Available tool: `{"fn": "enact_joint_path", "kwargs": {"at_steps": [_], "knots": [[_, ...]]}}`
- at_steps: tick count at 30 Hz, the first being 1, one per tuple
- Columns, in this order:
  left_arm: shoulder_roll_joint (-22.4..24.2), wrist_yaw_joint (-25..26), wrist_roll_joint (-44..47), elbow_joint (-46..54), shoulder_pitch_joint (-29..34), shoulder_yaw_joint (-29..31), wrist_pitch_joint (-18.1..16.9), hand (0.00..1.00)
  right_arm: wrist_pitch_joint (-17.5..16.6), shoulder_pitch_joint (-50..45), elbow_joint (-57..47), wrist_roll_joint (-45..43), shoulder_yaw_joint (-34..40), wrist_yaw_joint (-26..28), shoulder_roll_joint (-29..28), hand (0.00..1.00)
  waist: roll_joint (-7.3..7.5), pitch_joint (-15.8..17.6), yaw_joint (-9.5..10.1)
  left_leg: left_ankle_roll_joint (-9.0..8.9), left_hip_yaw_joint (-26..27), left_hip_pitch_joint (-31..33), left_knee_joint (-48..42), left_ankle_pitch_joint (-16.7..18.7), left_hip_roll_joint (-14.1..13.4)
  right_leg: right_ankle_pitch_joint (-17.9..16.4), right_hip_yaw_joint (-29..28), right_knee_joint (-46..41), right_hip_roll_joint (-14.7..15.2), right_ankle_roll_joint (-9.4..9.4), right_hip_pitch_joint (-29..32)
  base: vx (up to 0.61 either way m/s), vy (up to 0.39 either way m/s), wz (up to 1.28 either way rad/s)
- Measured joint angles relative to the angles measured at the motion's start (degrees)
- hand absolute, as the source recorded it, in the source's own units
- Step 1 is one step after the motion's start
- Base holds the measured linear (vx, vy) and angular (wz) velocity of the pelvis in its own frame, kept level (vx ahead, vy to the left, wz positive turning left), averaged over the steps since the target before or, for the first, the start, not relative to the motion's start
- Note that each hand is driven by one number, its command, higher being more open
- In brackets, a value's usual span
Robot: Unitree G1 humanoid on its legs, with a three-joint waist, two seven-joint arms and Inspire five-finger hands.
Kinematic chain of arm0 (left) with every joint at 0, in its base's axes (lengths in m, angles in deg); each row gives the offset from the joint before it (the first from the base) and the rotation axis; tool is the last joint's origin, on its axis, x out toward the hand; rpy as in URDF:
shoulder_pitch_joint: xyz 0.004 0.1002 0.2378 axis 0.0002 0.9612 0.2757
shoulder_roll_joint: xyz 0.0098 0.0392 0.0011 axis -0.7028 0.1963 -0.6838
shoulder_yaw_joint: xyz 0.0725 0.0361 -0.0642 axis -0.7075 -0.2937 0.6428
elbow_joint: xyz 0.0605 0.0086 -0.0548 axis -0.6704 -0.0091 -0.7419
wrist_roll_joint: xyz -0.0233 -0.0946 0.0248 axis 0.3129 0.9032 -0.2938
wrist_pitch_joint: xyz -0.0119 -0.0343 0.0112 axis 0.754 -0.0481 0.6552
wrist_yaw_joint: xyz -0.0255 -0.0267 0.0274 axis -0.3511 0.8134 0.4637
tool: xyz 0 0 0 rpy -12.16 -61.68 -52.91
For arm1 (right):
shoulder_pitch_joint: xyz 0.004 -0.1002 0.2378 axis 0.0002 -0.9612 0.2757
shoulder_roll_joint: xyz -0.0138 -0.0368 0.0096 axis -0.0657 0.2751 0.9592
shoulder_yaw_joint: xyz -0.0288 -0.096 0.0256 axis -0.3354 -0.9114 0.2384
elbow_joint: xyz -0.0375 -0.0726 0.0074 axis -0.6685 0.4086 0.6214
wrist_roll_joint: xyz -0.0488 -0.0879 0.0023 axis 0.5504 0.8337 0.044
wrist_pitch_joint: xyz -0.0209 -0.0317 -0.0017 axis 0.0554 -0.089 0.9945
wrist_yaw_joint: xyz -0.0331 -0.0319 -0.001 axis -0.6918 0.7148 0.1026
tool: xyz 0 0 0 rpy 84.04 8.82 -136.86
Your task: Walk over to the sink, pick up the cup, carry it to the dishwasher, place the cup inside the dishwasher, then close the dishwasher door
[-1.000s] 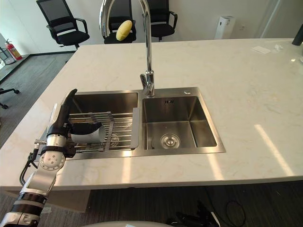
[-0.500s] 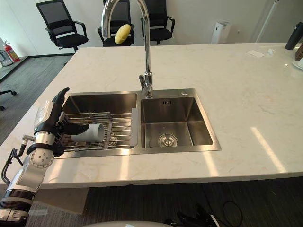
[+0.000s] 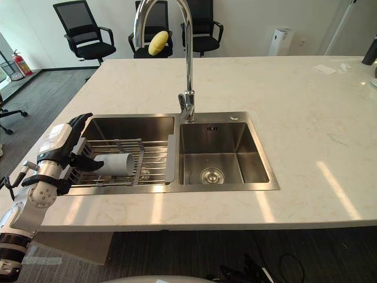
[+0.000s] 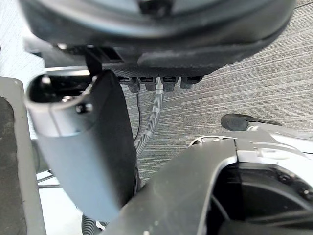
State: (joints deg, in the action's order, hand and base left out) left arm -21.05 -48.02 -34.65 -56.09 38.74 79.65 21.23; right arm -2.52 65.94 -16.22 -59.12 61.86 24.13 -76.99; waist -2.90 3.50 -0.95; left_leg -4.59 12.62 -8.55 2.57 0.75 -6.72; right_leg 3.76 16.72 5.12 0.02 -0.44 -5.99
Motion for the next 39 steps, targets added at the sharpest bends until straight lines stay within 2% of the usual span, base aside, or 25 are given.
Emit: {"fn": "enact_joint_path", "kwargs": {"at_steps": [5,26,35,39], "knots": [[-1.7,-2.1,0.0,0.1,0.0,-0.1,-1.6,1.00,0.0,0.0,0.0,0.0,0.1,0.6,0.2,1.00,-0.09,-0.1,-0.01,0.04,-0.3,0.0,0.2,-0.1,0.1,0.0,0.4,-0.2,0.0,-0.02,0.0,0.04,0.020,0.03],[-1.8,-10.8,-4.7,-0.3,0.0,-5.1,-2.3,1.00,0.5,0.0,-0.2,0.0,0.1,1.1,0.5,1.00,-0.25,-0.2,-0.33,-0.13,0.3,0.0,0.4,-0.1,0.0,0.0,-0.2,-0.2,0.0,0.04,0.3,0.01,0.006,-0.01],[-2.2,-11.9,-4.7,-1.3,0.0,-6.0,-1.6,1.00,0.5,0.0,-0.7,0.0,0.0,1.2,0.5,1.00,-0.46,-0.2,-1.40,-0.21,0.6,-0.2,0.2,-0.1,0.0,0.1,-0.5,-0.2,0.0,-0.02,0.3,0.00,0.001,0.00],[-3.0,-12.8,-4.6,-3.6,-2.1,-7.8,-0.7,1.00,0.9,0.0,-0.9,0.0,0.0,1.2,0.5,1.00,-0.49,-0.2,-1.47,-0.35,0.9,-0.3,0.0,0.0,-0.1,0.1,-0.8,-0.1,-0.1,-0.10,0.2,0.00,0.016,-0.05]]}}
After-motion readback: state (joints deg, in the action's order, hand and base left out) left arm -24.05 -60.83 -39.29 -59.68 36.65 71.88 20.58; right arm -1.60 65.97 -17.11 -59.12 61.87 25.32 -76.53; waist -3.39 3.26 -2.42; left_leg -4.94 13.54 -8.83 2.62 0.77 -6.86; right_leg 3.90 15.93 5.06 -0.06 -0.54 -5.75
